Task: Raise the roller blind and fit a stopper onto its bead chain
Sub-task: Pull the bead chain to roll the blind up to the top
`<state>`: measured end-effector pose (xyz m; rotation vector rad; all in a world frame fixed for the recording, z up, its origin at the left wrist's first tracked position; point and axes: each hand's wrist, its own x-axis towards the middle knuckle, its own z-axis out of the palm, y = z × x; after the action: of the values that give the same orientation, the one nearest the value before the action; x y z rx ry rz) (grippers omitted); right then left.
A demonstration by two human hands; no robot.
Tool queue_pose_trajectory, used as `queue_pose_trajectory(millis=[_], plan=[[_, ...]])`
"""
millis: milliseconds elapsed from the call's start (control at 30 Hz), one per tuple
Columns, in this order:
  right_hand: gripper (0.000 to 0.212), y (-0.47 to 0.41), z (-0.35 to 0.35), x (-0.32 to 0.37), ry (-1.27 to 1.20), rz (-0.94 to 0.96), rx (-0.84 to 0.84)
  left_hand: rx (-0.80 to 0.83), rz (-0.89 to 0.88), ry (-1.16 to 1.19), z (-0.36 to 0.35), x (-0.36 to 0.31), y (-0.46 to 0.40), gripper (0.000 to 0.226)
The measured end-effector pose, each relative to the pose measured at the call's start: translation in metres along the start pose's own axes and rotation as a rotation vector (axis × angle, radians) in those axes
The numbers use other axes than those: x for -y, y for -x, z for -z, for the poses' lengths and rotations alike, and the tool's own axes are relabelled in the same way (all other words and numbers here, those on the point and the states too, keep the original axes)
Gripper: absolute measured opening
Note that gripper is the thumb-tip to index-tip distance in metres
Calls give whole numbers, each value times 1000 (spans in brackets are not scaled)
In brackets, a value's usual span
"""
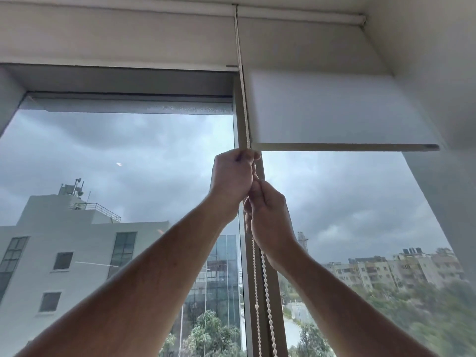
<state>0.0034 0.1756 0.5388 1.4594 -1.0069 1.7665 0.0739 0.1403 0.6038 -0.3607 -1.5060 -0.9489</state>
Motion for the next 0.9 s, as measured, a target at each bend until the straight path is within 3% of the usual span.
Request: queue_pose_trajectory(millis=[267, 400, 500, 900], plan=[[16, 29, 12, -27, 78, -123, 124, 10, 52, -4, 6, 30, 22, 17], [28, 57, 19, -45, 91, -160, 133, 39, 110, -33, 8, 54, 49, 16], [17, 85, 27, -58, 66, -209, 178, 47, 142, -48, 11, 76, 72, 17], [9, 217, 60, -119, 188, -449, 199, 161, 317, -67, 32, 192, 207, 5]])
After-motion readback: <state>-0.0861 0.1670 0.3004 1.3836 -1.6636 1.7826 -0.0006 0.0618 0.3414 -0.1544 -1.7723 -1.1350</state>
